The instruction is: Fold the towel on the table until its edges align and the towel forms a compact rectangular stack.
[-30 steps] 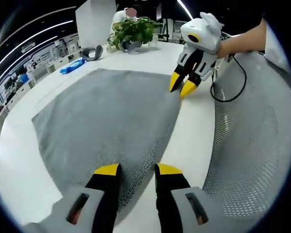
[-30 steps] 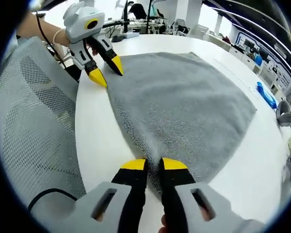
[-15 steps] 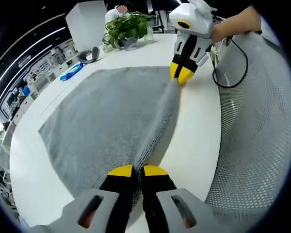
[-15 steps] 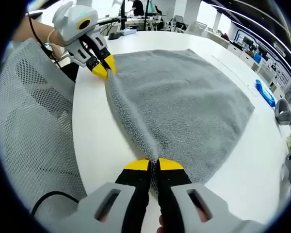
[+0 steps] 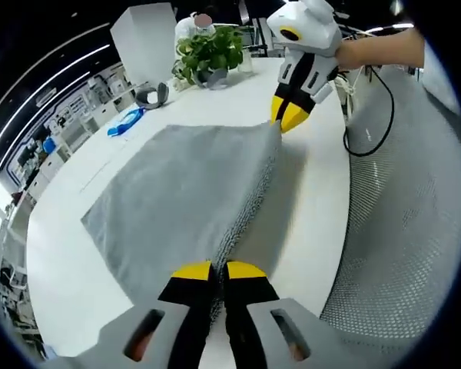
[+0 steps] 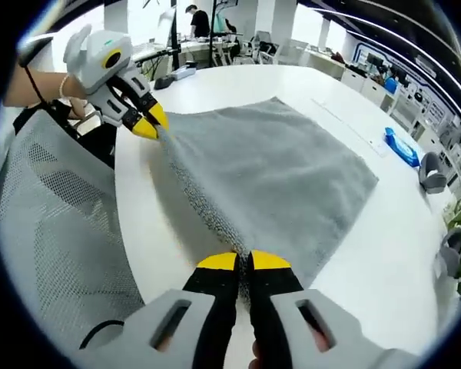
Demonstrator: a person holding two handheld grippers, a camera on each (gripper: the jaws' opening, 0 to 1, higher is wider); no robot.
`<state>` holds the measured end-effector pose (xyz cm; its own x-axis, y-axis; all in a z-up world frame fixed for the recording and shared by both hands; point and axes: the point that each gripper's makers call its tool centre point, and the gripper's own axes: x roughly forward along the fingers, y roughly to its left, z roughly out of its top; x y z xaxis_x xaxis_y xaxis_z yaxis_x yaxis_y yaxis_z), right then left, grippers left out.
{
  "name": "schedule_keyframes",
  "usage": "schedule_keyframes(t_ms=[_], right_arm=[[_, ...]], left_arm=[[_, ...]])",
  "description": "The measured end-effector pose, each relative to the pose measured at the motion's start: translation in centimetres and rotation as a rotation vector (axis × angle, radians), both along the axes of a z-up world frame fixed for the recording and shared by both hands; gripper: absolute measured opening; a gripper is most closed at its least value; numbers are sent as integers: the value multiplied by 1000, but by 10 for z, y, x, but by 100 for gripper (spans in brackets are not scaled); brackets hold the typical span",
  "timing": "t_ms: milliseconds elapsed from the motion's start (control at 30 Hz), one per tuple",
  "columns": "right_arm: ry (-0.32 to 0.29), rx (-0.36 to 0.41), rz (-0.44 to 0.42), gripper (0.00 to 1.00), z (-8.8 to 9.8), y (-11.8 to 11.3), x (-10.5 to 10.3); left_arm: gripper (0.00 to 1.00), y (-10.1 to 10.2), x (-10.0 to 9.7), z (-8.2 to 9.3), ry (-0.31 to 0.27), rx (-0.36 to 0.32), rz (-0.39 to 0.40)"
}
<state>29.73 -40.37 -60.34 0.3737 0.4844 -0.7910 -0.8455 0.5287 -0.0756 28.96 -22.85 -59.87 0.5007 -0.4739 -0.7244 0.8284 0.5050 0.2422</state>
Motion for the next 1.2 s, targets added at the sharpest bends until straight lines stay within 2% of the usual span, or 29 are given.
schedule_keyframes(t_ms=[100,267,467,567,767,933,1067,1200], right_arm=[[-2,6,-15,2,3,-1,0],[-12,9,-30,2,11,-4,-3],[-11,44,-75,2,25,-6,-5],[-21,47,-85,2,29,-7,-7],[-10,75,-126,2,37,-8,-10],[-10,88,-145,2,47,-12,-12],[-6,91,-150,2,54,-14,-14],[-12,85,-150,2,60,-16,-16]], left_arm=[[5,-1,4,10,-9,-6,7],[5,-4,3,22,19,-27,21],[5,-5,6,36,8,-43,24],[5,-7,5,43,37,-73,50],[5,-10,1,56,42,-66,54],[5,-13,0,71,40,-89,63],[5,-16,-2,80,29,-89,54],[5,-19,-5,86,42,-101,54]])
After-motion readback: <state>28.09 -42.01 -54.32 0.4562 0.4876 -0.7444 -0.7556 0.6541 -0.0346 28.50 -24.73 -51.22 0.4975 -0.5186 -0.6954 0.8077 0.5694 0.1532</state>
